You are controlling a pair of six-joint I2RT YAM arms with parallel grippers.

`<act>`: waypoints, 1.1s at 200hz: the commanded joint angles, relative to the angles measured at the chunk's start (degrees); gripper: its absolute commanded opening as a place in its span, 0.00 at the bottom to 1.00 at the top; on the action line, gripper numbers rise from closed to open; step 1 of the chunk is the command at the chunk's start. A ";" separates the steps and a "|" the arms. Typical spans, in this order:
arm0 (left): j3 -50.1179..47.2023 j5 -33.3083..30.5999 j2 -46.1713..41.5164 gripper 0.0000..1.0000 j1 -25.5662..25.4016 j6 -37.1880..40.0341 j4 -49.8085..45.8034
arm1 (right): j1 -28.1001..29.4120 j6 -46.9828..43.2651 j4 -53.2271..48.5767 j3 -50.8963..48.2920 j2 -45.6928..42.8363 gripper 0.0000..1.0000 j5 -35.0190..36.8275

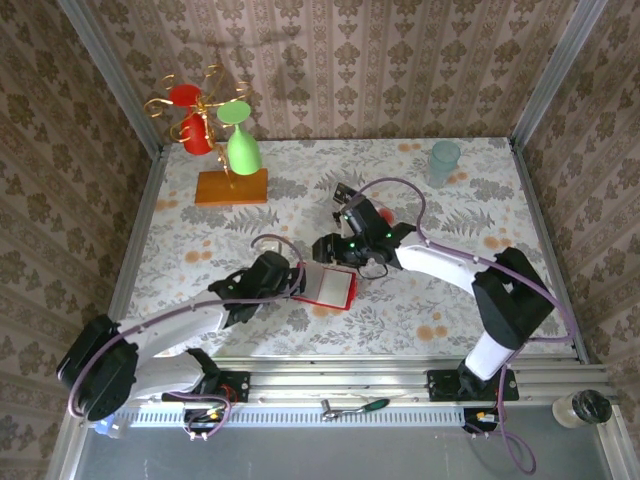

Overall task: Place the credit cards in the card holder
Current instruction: Rotate the card holder at the bottom-center of the table.

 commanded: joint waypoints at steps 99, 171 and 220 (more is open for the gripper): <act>9.31 -2.09 14.32 1.00 -3.16 7.90 -1.75 | 1.45 -4.30 -8.56 -11.93 -5.90 0.58 13.48; 4.67 -3.73 15.10 1.00 -3.14 5.01 -1.13 | -1.38 -5.99 -7.30 -11.57 -3.57 0.16 13.65; 3.48 -3.85 16.02 1.00 -3.17 3.98 0.03 | -4.32 -7.43 -7.73 -12.23 -4.57 0.00 13.36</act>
